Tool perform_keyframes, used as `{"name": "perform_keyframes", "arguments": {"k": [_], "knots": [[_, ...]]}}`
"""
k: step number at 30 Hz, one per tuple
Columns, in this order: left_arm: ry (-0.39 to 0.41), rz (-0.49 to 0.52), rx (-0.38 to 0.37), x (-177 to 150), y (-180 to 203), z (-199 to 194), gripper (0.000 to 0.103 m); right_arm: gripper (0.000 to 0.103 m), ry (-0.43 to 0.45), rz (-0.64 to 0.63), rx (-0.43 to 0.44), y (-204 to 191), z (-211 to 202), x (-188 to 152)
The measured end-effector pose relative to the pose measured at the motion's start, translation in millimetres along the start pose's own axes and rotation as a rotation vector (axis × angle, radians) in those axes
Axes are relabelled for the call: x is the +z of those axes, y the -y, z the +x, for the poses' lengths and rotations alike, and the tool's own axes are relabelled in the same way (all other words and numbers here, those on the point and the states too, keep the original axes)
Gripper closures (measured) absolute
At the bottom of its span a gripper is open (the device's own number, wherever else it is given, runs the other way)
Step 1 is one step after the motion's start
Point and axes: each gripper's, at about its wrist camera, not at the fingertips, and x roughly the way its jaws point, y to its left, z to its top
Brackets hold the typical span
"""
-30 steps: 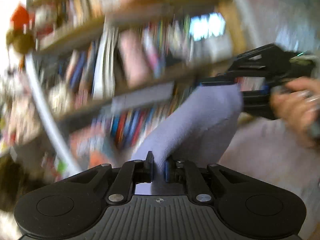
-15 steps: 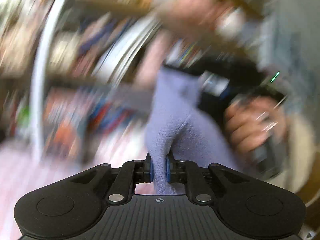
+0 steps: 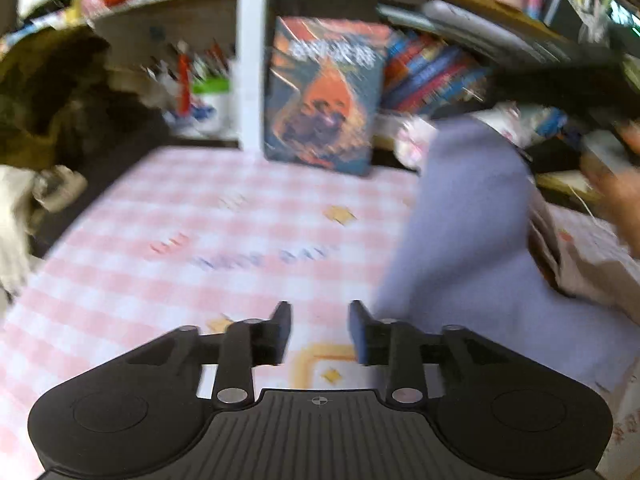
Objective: Fold clothes
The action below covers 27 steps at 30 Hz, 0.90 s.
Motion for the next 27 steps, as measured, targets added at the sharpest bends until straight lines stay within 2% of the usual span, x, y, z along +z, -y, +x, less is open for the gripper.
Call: {"name": "perform_keyframes", "arguments": {"k": [2, 4, 9, 10, 12, 14, 16, 18, 22, 25, 27], "knots": [[0.035, -0.006, 0.02, 1.0, -2.0, -10.7, 0.068, 0.049, -0.006, -0.028, 0.003, 1.7, -17.9, -12.5], [0.059, -0.009, -0.001, 5.7, 4.6, -16.1, 0.067, 0.047, 0.012, -0.033, -0.033, 16.0, -39.7, -24.3], [0.048, 0.062, -0.161, 1.8, 65.4, -15.6, 0.061, 0.047, 0.047, 0.007, -0.171, 66.7, -107.7, -65.7], [0.042, 0.084, -0.201, -0.6, 80.9, -14.6, 0.055, 0.046, 0.044, 0.021, -0.203, 77.5, -120.4, -76.2], [0.008, 0.128, -0.258, -5.8, 110.7, -8.0, 0.05, 0.046, 0.039, 0.047, -0.262, 97.4, -140.9, -95.7], [-0.033, 0.218, -0.297, -15.8, 145.6, -1.1, 0.048, 0.046, 0.034, 0.07, -0.316, 114.0, -155.4, -113.0], [-0.066, 0.304, -0.322, -26.9, 176.4, 3.8, 0.038, 0.046, 0.031, 0.075, -0.363, 124.6, -167.8, -127.9], [-0.071, 0.401, -0.346, -38.0, 201.5, 5.3, 0.035, 0.047, 0.032, 0.062, -0.404, 129.9, -178.4, -139.8], [-0.04, 0.667, -0.34, -66.9, 251.1, 0.0, 0.034, 0.047, 0.051, 0.071, -0.427, 137.9, -196.5, -150.6], [-0.021, 0.828, -0.317, -85.7, 274.6, -0.3, 0.034, 0.047, 0.046, 0.064, -0.448, 142.9, -207.7, -153.0], [-0.01, 0.899, -0.287, -91.6, 284.2, 5.4, 0.034, 0.047, 0.015, 0.043, -0.47, 145.6, -209.7, -155.9]]}}
